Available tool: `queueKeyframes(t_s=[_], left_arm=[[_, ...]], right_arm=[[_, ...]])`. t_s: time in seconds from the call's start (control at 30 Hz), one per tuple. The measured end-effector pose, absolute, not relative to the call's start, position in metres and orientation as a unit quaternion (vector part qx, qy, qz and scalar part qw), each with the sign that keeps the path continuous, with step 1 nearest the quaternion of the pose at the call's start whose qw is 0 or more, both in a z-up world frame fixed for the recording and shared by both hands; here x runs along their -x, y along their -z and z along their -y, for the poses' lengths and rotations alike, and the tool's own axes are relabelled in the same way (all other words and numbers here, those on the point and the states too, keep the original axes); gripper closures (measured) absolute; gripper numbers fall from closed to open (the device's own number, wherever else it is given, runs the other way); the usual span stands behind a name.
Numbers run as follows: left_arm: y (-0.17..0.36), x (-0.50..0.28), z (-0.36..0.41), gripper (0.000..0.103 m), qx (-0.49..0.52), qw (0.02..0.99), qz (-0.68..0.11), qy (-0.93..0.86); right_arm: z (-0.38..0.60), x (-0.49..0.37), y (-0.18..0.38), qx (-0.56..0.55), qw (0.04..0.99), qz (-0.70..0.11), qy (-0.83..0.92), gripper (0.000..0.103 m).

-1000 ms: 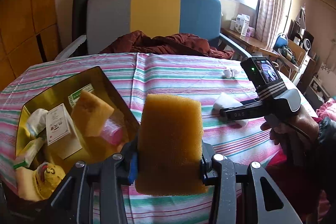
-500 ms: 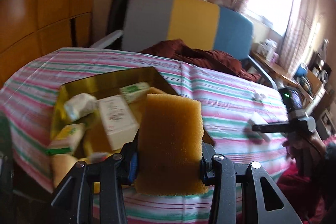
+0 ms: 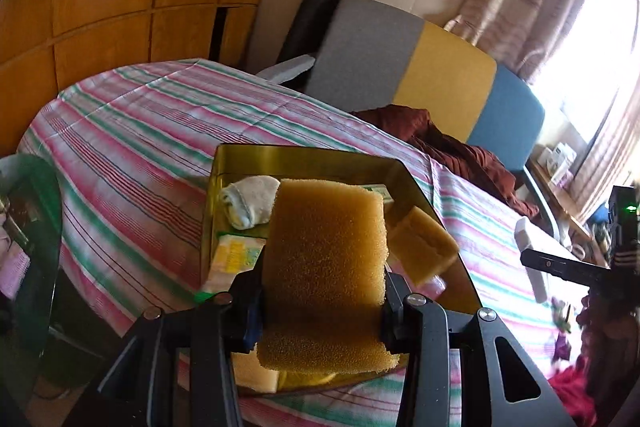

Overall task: Organize objects
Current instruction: 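Carry the sponge and white block to the gold tray and release both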

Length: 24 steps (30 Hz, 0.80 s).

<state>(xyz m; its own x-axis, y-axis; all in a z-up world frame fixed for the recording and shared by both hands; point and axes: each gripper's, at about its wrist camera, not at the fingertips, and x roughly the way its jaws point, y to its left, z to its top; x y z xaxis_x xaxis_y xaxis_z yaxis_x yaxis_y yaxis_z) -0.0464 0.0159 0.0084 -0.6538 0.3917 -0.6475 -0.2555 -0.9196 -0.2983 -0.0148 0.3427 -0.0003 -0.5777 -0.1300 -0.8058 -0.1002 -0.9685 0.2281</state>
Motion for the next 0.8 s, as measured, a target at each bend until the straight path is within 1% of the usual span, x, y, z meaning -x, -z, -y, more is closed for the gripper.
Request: queueKeyframes(t_s=[0.27,0.47,0.5,0.57,0.6,0.63,0.8], left_arm=[[-0.003,0.071,-0.014,0.059,0.389,0.171,0.097,-0.900],[0.004,0.089,-0.019,0.058,0.398,0.170,0.106,-0.895],[0.005,0.092,-0.020,0.056,0.399,0.170,0.107,-0.895],[0.008,0.097,-0.022,0.044,0.401,0.167,0.110,-0.894],[0.009,0.100,-0.023,0.031,0.401,0.162,0.110,-0.895],[0.011,0.101,-0.023,0.028,0.401,0.157,0.108,-0.896],[0.017,0.097,-0.023,0.028,0.404,0.151,0.101,-0.897]], right_arm=[[-0.277,0.068,-0.011,-0.457,0.068,0.118,0.879,0.033],[-0.251,0.102,-0.010,-0.460,0.075,0.120,0.877,0.032],[-0.250,0.108,-0.010,-0.459,0.074,0.124,0.877,0.031],[-0.245,0.122,-0.011,-0.452,0.071,0.131,0.880,0.029],[-0.243,0.128,-0.010,-0.449,0.070,0.133,0.881,0.024],[-0.242,0.132,-0.009,-0.449,0.072,0.136,0.880,0.022],[-0.239,0.139,0.000,-0.456,0.069,0.148,0.875,0.019]])
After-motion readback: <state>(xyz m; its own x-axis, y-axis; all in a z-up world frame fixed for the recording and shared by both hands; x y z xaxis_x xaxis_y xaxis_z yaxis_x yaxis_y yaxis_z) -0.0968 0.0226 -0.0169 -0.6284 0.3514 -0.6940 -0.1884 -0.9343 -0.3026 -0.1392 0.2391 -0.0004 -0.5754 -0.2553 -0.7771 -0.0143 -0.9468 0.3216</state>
